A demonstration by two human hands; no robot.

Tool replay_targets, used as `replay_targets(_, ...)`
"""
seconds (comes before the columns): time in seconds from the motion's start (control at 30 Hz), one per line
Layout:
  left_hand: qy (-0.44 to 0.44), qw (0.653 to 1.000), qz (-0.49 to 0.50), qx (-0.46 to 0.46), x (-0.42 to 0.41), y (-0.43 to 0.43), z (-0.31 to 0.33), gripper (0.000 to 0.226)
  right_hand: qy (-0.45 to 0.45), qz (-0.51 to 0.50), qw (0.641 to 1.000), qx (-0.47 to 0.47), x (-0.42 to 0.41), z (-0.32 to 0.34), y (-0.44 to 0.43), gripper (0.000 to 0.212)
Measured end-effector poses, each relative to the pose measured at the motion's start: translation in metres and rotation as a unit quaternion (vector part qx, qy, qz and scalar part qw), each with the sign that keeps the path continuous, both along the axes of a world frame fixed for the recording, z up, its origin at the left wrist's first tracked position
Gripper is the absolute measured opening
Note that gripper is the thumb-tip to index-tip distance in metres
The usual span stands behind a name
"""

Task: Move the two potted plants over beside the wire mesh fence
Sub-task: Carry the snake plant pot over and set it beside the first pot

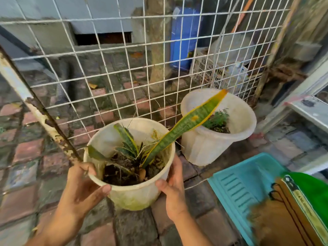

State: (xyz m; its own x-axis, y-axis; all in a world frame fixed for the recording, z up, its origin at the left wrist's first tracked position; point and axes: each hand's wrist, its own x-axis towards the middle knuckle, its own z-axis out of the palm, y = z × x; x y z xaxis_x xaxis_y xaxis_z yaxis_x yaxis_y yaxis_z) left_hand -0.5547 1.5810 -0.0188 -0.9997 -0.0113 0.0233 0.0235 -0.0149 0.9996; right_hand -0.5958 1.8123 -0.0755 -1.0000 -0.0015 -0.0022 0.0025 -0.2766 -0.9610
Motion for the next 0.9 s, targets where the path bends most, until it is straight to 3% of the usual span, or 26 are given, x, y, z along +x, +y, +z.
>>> replay_targets(0.2,-0.036,0.999,0.01,0.011,0.002,0.001,-0.007,0.076,-0.03,0.01,0.999,0.017,-0.005,-0.003,0.005,0.123)
replay_targets(0.43,-0.021,0.996,0.009,-0.081,0.009,0.0,-0.021,0.069,-0.061,0.035,0.997,0.002,-0.003,-0.015,0.014,0.122)
replay_targets(0.53,-0.022,0.994,0.028,-0.101,0.017,0.005,-0.03,0.065,-0.046,0.02,0.999,0.015,-0.001,-0.016,0.019,0.116)
replay_targets(0.6,-0.022,0.993,0.042,-0.104,0.016,0.007,-0.029,0.066,-0.026,0.002,0.999,0.023,0.001,-0.013,0.023,0.101)
replay_targets(0.7,-0.041,0.994,0.051,-0.093,0.017,0.006,-0.026,0.07,-0.034,-0.02,0.999,-0.016,0.0,-0.002,0.026,0.08)
replay_targets(0.77,-0.054,0.994,0.052,-0.081,0.016,0.004,-0.025,0.079,-0.032,-0.013,0.999,-0.006,-0.001,0.008,0.024,0.083)
replay_targets(0.87,-0.081,0.993,0.053,-0.061,0.014,0.005,-0.026,0.111,-0.026,0.006,0.999,0.025,-0.001,0.012,0.017,0.082)
replay_targets(0.9,-0.083,0.994,0.055,-0.052,0.014,0.006,-0.026,0.11,-0.015,0.009,1.0,0.023,-0.003,0.009,0.016,0.079)
